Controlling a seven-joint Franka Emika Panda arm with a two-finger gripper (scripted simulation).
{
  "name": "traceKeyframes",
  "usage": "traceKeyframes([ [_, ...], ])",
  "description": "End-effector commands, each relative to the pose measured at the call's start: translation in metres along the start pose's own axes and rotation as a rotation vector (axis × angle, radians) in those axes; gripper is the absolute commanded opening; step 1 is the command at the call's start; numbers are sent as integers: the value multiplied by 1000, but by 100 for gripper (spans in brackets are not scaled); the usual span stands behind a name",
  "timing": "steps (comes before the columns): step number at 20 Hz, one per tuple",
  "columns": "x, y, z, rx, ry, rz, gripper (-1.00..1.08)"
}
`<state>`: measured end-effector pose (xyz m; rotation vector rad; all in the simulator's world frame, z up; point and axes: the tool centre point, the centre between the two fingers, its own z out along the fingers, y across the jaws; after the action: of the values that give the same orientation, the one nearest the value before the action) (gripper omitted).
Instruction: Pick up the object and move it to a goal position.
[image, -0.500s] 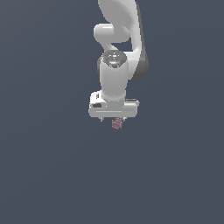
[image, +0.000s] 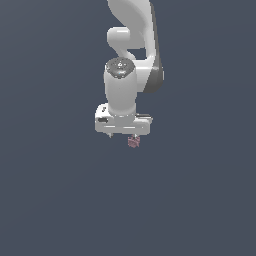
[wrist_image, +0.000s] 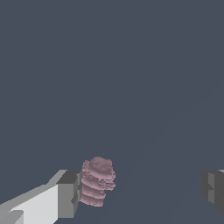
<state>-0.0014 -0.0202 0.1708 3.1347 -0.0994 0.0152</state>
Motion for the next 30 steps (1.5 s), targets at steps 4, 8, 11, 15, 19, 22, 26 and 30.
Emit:
traceKeyframes([
  [4, 0, 2, 0, 1, -1, 6, 100],
  [8, -6, -2, 8, 0, -2, -22, 100],
  [11, -14, -8, 19, 0, -3, -61, 100],
  [15, -30, -19, 38, 0, -5, -138, 100],
  [19, -50, -32, 58, 2, -7, -225, 100],
  [22, -62, -39, 69, 4, -8, -275, 100],
  [26, -72, -45, 77, 6, -9, -316, 100],
  [30, -75, -47, 80, 6, -9, -330, 100],
])
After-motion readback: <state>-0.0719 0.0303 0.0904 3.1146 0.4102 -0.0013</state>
